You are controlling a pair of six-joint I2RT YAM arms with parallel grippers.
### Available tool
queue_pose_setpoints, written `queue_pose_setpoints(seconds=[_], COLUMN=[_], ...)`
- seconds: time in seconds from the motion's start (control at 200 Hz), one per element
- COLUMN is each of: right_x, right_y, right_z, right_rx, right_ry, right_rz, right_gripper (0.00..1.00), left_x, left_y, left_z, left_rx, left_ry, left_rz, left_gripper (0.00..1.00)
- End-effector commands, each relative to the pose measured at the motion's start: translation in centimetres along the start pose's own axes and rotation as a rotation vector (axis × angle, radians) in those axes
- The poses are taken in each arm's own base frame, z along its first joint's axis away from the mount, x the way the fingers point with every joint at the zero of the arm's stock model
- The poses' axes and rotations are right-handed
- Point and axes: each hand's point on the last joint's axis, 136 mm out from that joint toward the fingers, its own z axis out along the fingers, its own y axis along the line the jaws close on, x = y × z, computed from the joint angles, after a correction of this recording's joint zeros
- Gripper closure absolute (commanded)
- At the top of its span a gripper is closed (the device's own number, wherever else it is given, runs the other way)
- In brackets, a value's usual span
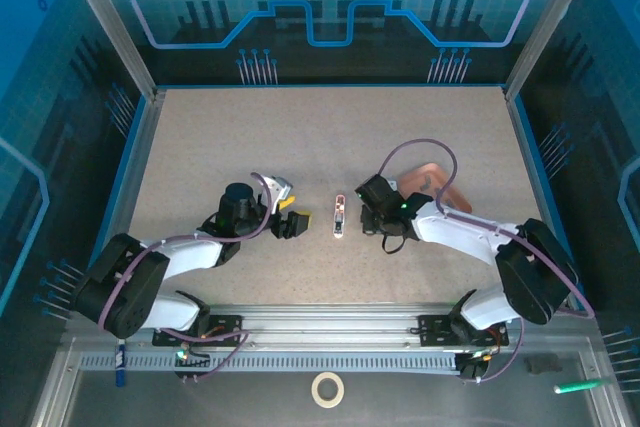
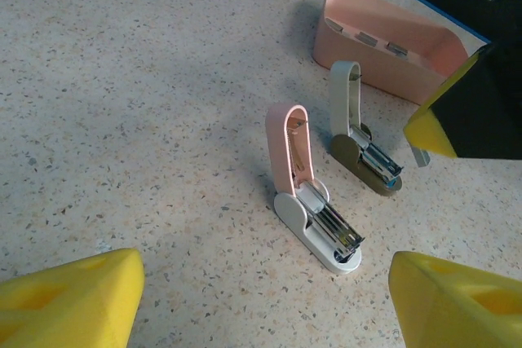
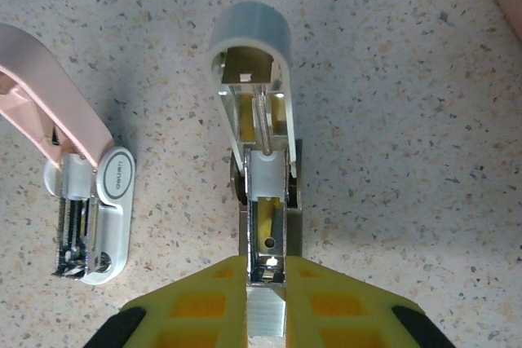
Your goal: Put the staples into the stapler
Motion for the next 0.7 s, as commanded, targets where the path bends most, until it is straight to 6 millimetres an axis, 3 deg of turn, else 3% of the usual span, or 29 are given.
queue_pose_setpoints(seconds=[0.0, 0.425, 0.465, 0.695], right_x=[-1.3, -0.7, -1.5, -1.3], right_y=[0.9, 0.8, 1.3, 1.1], right_z=[-0.1, 1.1, 0.7, 1.2], right_rx=[-0.001, 0.027, 0.019, 0.034], right_ry=[-0.038, -0.009, -0.025, -0.018], right_rz=[0.015, -0.011, -0.006, -0.014], right_gripper=[0.84, 0.84, 0.84, 0.85], left_x=[-0.7, -0.7, -0.8, -0.8], left_y=[-0.9, -0.8, -0.8, -0.9], left_z=[0.1, 0.0, -0.1, -0.1], left_rx=[0.043, 0.030, 0.031, 0.033], left_ry=[-0.030, -0.018, -0.017, -0.014], left_rz=[0.056, 0.067, 0.069, 0.072], left_gripper=[0.20, 0.20, 0.20, 0.20])
